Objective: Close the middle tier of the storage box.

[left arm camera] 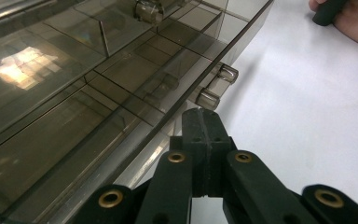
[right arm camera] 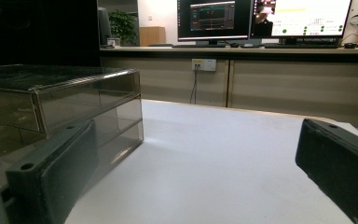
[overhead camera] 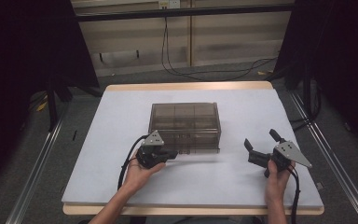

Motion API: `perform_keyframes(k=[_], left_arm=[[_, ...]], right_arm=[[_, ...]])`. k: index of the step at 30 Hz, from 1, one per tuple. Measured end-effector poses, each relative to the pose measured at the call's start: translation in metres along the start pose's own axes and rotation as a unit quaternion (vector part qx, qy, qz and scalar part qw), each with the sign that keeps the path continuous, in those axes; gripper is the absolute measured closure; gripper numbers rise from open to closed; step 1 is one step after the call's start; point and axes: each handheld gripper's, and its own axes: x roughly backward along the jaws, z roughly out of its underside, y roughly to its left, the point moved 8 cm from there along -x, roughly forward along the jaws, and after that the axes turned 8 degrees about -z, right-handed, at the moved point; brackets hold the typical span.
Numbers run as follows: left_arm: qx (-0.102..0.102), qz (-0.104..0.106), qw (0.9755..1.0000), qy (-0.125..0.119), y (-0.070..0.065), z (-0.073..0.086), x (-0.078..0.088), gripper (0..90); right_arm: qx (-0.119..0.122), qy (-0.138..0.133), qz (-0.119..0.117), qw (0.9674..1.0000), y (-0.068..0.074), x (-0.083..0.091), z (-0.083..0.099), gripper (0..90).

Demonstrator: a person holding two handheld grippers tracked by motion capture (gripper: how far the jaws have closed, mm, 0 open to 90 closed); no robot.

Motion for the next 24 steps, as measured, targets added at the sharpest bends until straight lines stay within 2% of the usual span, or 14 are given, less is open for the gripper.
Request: perform_keyframes(k=[1, 2, 5, 8, 16, 24], left_arm=[[-0.003, -0.001, 1.0, 0.003, 0.0001, -0.001, 0.0002, 90.0], [0.002, -0.001, 1.0, -0.003, -0.0008, -0.0028, -0.0006, 90.0], [-0.007, -0.003, 1.0, -0.005, -0.0002, -0.0049, -0.0009, 90.0], [-0.001, -0.002, 0.9999, -0.012, 0.0003, -0.0049, -0.0021, 90.0], [-0.004, -0.011, 0.9999, -0.006, 0.0019, -0.0061, -0.0028, 90.0], [-0.004, -0.013, 0.9999, -0.01, 0.0033, -0.0098, -0.0058, 90.0]], right_arm=[[0.0, 0.0, 0.0, 1.0, 0.0, 0.0, 0.0, 0.0], [-0.001, 0.0, 0.0, 1.0, 0.0, -0.0001, -0.0001, 0.0], [0.001, -0.001, -0.001, 1.0, 0.0, 0.0001, -0.0001, 0.0], [0.0, -0.001, 0.0, 1.0, -0.0002, 0.0002, -0.0001, 0.0], [0.0, 0.0, 0.0, 1.0, 0.0, 0.0001, 0.0, 0.0], [0.0, 0.0, 0.0, 1.0, 0.0001, 0.0, 0.0, 0.0]])
